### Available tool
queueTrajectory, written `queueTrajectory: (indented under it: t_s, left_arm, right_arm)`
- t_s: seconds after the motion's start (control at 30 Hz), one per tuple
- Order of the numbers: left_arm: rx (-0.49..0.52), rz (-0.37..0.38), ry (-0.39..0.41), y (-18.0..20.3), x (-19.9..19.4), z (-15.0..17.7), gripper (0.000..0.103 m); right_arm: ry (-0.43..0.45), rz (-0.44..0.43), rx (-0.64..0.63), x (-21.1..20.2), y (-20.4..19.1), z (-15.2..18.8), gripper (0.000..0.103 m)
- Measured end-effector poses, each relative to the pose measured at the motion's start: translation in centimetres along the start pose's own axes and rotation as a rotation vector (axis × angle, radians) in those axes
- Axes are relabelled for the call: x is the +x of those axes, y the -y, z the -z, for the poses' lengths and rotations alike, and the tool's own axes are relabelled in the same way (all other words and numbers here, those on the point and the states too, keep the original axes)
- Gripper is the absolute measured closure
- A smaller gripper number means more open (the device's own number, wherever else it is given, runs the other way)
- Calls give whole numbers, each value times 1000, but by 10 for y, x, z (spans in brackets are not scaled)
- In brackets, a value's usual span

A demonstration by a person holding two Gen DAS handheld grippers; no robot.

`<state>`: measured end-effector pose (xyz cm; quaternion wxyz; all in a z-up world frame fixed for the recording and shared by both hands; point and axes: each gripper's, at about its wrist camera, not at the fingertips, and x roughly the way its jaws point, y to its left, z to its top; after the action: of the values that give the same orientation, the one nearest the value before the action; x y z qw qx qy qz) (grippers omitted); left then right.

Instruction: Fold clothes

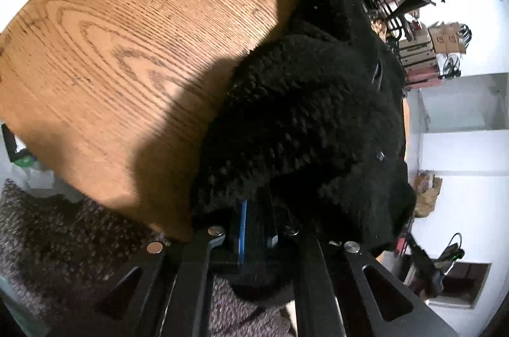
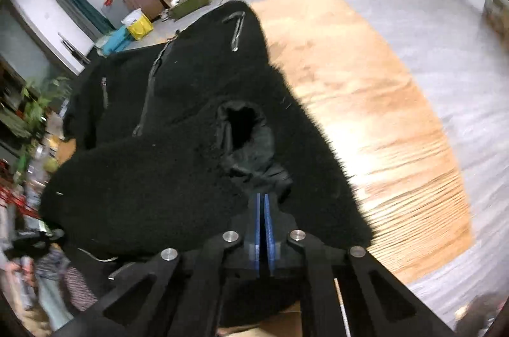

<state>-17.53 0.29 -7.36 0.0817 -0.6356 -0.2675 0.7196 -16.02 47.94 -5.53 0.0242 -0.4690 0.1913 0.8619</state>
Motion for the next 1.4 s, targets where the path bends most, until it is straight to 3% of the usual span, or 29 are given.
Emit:
queueTrajectory:
  t_s: [0.03,0.07,0.2,0.3,0.37,0.43,0.57,0.63,0.73,0.83,0.97,1.03,1.1,1.17,1.23,1.3,1.4]
  left_arm:
    - [26,-19,-6,6,-6,2,97]
    - [66,-18,12,14,-20,3,97]
    - [312,-20,235,94,-69,-2,95]
    - [413,-155,319,125,-42,-26,94]
    - [405,-282,222,113,10,-42,94]
    - [318,-293,105,76,56,-33,94]
    - [191,-167,201,18,57,2,94]
    - [75,-99,173,-1,51,9,94]
    - [-34,-64,155,-21,39,17,94]
    - [-121,6,191,-40,22,18,93]
    - [-237,143,213,-55,8,15,66]
    - [-279,216,221,-55,12,12,48]
    - [-321,290,228,-55,17,10,41]
    - [-369,362,251,-58,22,4,41]
    - [-419,360,279,-58,23,-3,43]
    - [-460,317,297,-67,34,-6,82]
    - [-409,377,352,-68,24,-5,90]
  right_arm:
    - [3,17,-8,0,-1,-1,78]
    - [7,34,-15,-1,-2,-3,77]
    - [17,90,-57,1,-11,-8,77]
    - [-6,8,-215,28,-76,-18,76]
    - [-22,-46,-321,45,-119,-24,75]
    - [-37,-101,-426,63,-162,-30,67]
    - [-72,-202,-640,100,-248,-42,55]
    - [-116,-191,-774,123,-288,-40,52]
    - [-230,-185,-966,168,-339,-33,49]
    - [-321,-200,-1051,199,-370,-27,43]
    - [-377,-308,-1086,215,-401,-22,25]
    - [-414,-319,-1109,224,-409,-16,19]
    - [-474,-305,-1120,237,-413,-7,21]
    - [-568,-263,-1088,253,-407,6,40]
    - [-603,-312,-1007,246,-402,8,70]
    - [-599,-371,-946,231,-400,3,82]
    - [-538,-456,-903,202,-398,-8,89]
